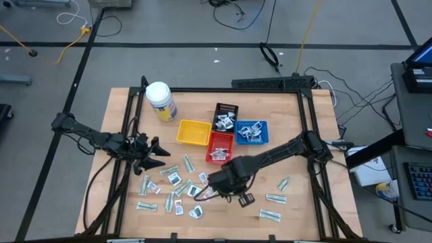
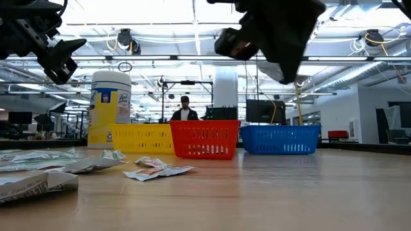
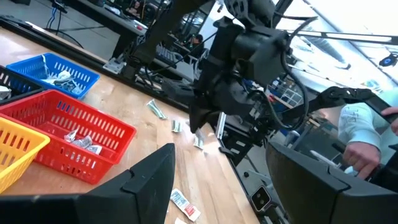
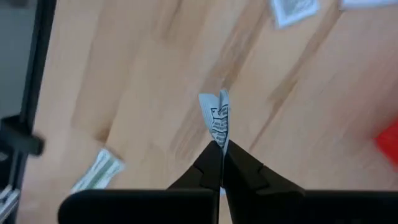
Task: Pick & Place First Aid Supplies
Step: Put the ointment pack into the red bin
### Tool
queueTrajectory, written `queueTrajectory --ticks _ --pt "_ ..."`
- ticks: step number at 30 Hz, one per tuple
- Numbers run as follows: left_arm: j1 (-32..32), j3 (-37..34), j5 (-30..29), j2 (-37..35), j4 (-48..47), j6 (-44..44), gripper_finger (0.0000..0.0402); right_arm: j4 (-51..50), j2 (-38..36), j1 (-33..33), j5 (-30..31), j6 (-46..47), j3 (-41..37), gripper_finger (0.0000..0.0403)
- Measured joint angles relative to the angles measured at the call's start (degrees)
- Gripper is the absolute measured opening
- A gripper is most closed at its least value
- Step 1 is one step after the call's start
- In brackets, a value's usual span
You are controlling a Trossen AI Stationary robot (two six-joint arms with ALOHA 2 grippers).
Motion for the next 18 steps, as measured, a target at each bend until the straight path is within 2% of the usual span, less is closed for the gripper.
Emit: queueTrajectory --ticks 8,14,18 --pt "0.0 0.0 0.0 0.0 0.0 0.0 0.0257 -0.2 -0.6 -2.7 0.4 -3.8 0.0 0.0001" --pt "0.0 0.0 0.0 0.0 0.0 0.0 0.0257 -0.2 -0.6 -6.8 7.2 -4.0 0.0 0.0001" --pt "0.0 0.0 0.0 0.0 0.0 0.0 0.0257 0.0 -0.6 -10.3 7.6 -4.1 0.0 0.0001"
